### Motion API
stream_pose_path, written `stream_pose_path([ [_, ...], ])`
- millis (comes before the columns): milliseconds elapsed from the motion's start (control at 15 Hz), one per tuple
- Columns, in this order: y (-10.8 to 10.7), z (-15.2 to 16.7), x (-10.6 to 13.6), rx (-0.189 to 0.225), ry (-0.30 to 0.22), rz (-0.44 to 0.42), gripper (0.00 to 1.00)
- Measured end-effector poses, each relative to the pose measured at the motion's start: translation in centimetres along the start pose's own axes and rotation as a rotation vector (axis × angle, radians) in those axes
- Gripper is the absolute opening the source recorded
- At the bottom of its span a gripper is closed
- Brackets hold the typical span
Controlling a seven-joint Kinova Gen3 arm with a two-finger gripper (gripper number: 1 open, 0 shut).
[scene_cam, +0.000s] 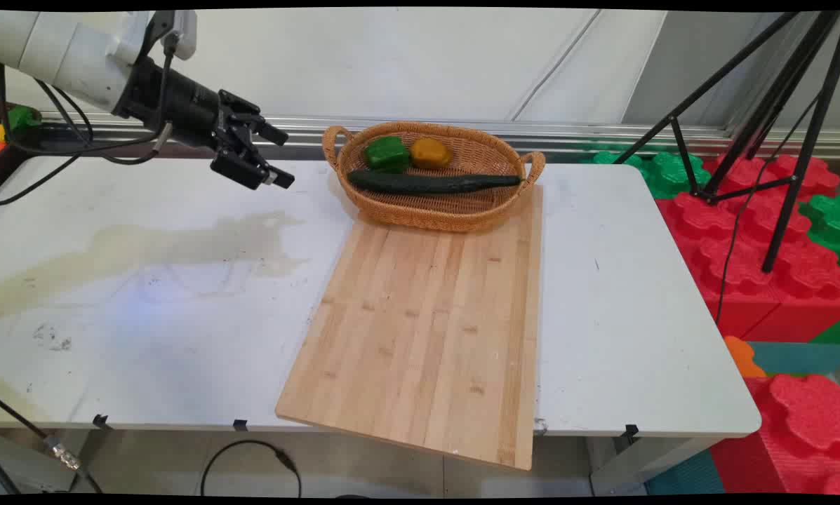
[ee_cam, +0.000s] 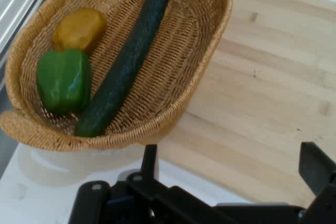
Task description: Pick up the cucumber from the vegetable basket
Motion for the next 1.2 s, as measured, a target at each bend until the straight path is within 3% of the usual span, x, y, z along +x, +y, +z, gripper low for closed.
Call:
stream_pose_path([
  [467,-1.7,2.5,2.7,0.018,0.025,0.058,1.0],
  [1200,-4.5,12.4,7.3,0.012,-0.017,0.166,1.0],
])
